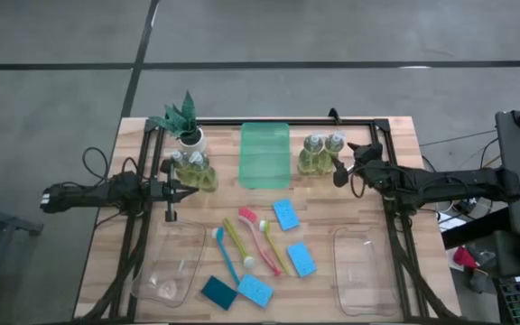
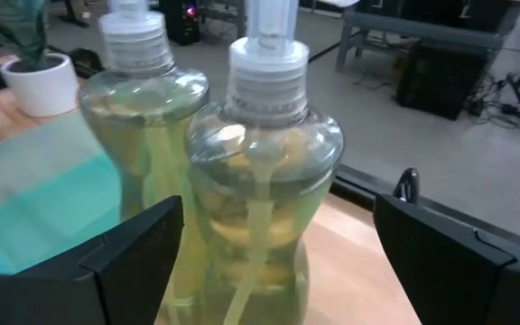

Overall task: Pick & Place Kitchen Sink Supplies
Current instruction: Put the top right dishwashing liquid into the green bin

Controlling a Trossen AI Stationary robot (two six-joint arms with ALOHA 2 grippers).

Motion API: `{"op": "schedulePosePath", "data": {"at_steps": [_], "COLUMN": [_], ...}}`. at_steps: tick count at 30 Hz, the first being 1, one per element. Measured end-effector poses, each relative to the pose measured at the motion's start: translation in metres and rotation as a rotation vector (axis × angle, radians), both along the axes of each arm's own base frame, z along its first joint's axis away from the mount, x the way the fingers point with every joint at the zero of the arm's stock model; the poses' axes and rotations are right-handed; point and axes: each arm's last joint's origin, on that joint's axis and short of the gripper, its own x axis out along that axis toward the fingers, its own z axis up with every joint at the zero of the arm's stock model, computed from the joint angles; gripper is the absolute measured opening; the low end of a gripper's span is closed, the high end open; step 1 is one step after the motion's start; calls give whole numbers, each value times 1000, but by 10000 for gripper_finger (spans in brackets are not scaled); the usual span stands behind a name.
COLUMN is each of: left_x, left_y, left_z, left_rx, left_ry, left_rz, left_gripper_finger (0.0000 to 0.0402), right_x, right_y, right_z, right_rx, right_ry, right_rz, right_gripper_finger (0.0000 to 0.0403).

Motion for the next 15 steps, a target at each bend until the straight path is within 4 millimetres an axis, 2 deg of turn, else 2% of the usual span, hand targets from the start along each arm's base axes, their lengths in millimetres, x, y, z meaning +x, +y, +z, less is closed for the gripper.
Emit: {"op": "schedulePosePath", "data": {"at_steps": [15], "left_x": [0], "left_y": [0], "left_z": [0], "left_rx": [0], "left_ry": [0], "left_rz": [0], "left_gripper_finger": [0], "right_x": [21], "right_y": [-13], "right_z": [-4], "right_rx": [-66], "right_ry": [46], "right_rz": [12], "right_gripper_finger": [358]}}
